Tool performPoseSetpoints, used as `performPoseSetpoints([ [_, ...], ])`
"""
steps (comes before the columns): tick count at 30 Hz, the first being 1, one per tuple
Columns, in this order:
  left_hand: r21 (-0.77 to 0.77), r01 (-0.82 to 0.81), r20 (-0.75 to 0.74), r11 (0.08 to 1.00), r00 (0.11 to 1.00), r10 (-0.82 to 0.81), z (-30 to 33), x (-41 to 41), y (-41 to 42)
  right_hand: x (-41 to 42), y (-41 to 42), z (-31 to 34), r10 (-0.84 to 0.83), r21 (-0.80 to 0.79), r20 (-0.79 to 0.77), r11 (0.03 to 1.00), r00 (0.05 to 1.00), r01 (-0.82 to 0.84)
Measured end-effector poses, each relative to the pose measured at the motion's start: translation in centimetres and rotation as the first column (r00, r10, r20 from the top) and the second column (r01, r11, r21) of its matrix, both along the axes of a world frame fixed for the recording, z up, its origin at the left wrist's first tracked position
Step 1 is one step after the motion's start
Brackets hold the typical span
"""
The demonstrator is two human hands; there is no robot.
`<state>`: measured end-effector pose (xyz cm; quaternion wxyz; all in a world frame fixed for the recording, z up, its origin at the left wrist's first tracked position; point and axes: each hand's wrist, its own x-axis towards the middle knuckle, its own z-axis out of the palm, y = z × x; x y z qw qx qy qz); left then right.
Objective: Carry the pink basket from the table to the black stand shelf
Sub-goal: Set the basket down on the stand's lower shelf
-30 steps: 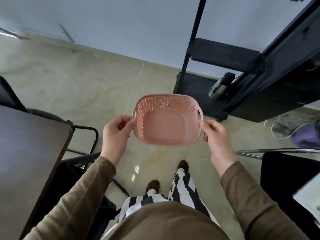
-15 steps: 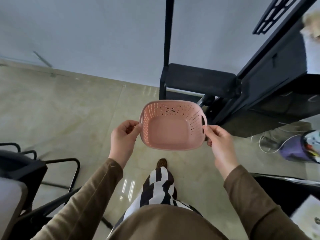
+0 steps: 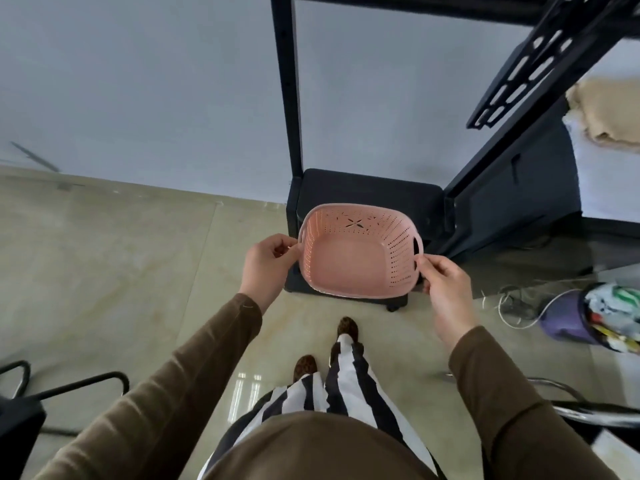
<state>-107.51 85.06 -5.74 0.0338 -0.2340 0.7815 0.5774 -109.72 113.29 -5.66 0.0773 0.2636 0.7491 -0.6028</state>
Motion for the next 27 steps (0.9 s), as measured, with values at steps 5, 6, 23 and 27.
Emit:
performPoseSetpoints([
  [5,-0.048,0.047,0.060,0.998,0.997,-0.044,-2.3,-6.9,1.8,-6.9,2.0,-2.1,0.010,0.008,0.035,1.000,0.999,-0.010],
  [6,-0.059,0.051,0.079,0.997,0.996,-0.046,-2.9,-8.2,2.2,-8.1,2.4,-2.6,0.017,0.015,0.042,1.000,0.999,-0.017],
  [23,-0.144,0.072,0.231,0.987,0.972,-0.037,-8.7,-20.4,6.3,-23.4,5.0,-8.8,0.047,0.043,0.154,0.998,0.987,-0.054],
  [27,-0.147,0.055,0.247,0.988,0.969,-0.017,-9.7,-21.3,6.5,-25.1,4.4,-9.2,0.007,-0.025,0.208,1.000,0.978,-0.002],
])
